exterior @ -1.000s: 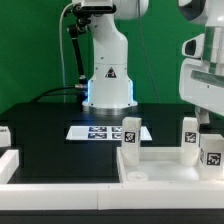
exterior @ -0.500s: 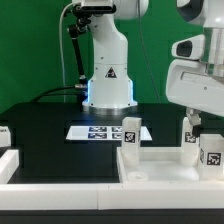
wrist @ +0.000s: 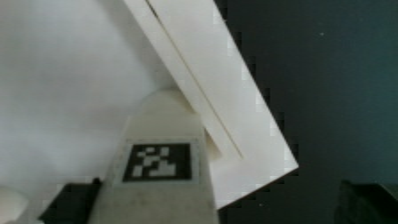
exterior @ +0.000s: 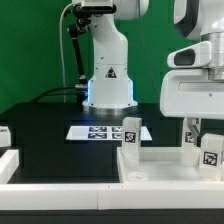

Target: Assemble square table

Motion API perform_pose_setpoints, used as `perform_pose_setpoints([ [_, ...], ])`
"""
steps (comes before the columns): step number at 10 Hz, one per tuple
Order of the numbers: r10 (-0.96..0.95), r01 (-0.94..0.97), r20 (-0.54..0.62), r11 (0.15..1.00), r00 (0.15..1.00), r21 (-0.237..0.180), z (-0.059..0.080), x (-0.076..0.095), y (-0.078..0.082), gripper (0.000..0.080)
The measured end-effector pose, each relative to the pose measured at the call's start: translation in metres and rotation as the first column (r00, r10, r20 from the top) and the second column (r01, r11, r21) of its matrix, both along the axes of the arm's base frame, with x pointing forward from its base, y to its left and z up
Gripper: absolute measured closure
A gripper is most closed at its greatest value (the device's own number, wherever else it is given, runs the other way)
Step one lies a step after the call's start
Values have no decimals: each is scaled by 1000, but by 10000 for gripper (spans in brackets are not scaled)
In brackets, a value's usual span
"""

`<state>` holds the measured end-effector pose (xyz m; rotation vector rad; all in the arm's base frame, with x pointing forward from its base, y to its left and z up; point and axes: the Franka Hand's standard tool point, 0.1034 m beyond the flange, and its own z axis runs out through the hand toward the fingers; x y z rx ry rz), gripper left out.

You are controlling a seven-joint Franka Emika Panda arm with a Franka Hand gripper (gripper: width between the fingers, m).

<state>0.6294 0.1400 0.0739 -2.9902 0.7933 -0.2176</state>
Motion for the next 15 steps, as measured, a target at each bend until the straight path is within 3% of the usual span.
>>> perform_pose_setpoints([
  [1, 16, -16, -3, 1000, 1000, -4, 0, 0, -1, 150],
  [2, 152, -154, -58, 988, 987, -25, 2, 0, -15, 150],
  [3, 139, -140, -51, 990, 989, -23, 6, 6, -22, 150],
  [5, 138, -140, -52, 990, 989, -22, 5, 5, -21, 150],
  [6, 137, -139, -52, 990, 989, -22, 5, 5, -22, 293],
  [7, 130, -131, -52, 991, 990, -21, 5, 5, -22, 293],
  [8, 116, -117, -52, 993, 992, -20, 5, 5, -22, 462],
  [9, 116, -117, -52, 993, 992, -20, 5, 5, -22, 511],
  [12, -89, 89, -54, 996, 995, 1, 4, 4, -24, 511],
  [13, -265, 267, -65, 963, 962, 25, 4, 4, -26, 511],
  [15, -601, 609, -109, 790, 792, 66, 4, 1, -28, 511],
])
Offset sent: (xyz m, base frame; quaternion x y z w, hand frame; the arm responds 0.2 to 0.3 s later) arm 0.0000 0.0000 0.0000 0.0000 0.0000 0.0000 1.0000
